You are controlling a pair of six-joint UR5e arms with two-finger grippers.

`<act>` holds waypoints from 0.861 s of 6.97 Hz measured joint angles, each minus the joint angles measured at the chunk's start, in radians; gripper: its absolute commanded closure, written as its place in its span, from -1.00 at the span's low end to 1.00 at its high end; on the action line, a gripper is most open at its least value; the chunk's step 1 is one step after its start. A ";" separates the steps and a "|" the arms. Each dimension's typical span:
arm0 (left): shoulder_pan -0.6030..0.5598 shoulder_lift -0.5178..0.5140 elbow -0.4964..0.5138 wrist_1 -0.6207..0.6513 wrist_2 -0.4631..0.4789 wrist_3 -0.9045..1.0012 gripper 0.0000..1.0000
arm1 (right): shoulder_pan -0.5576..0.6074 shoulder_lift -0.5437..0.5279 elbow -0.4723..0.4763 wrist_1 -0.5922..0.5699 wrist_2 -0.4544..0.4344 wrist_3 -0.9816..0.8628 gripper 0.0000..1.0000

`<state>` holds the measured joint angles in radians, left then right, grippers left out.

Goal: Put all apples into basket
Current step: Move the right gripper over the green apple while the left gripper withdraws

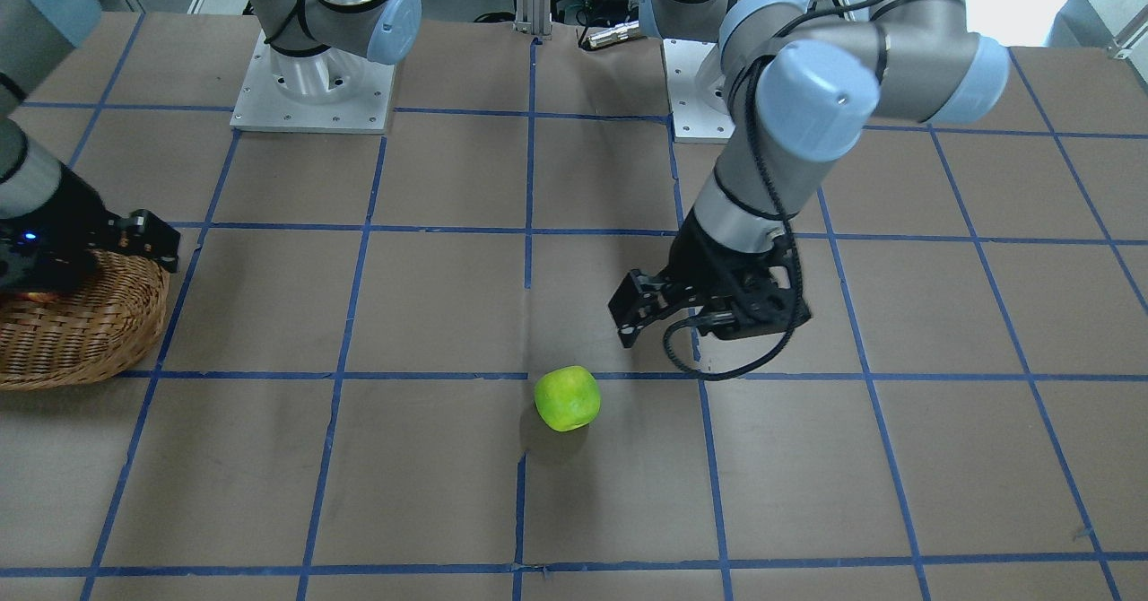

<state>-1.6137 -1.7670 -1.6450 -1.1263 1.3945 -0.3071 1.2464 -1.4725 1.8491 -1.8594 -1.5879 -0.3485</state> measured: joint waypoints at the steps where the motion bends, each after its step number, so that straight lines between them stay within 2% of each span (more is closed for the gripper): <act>1: 0.067 0.043 0.077 -0.135 0.043 0.145 -1.00 | 0.119 0.004 -0.006 -0.017 0.036 0.116 -1.00; 3: 0.180 0.083 0.236 -0.411 0.145 0.403 -1.00 | 0.316 0.048 -0.058 -0.073 0.142 0.370 -1.00; 4: 0.204 0.073 0.310 -0.512 0.164 0.449 -1.00 | 0.406 0.102 -0.119 -0.090 0.166 0.486 -1.00; 6: 0.171 0.055 0.377 -0.576 0.174 0.450 -1.00 | 0.581 0.265 -0.256 -0.164 0.177 0.654 -1.00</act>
<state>-1.4430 -1.7122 -1.2675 -1.7024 1.5686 0.1430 1.8273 -1.2074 1.5926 -2.0231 -1.4112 0.3051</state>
